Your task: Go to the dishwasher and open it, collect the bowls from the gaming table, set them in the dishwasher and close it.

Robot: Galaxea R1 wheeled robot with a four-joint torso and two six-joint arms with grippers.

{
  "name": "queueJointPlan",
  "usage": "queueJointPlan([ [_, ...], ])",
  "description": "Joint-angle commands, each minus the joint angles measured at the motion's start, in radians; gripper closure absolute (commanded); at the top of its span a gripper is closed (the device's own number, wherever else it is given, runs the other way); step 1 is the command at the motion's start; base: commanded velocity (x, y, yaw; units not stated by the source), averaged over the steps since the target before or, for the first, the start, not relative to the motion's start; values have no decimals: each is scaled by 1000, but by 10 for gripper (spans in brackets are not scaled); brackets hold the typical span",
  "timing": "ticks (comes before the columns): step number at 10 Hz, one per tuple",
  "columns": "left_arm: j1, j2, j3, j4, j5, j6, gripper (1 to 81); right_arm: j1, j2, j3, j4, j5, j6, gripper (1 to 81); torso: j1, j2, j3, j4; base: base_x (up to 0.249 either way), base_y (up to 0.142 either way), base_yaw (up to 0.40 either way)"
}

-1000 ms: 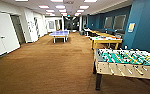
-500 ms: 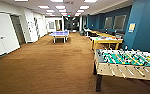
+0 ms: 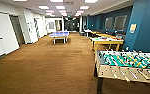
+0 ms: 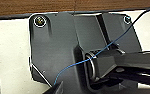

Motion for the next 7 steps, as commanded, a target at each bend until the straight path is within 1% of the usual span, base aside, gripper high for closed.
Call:
queueJointPlan([
  [1,-42,-6,-1,-3,46,0,10,48,-5,3,-7,-61,-4,10,0,0,0,0,142,0,0],
  [7,-42,-6,-1,-2,46,0,10,50,9,-15,-7,-61,-4,10,0,0,0,0,147,0,0],
])
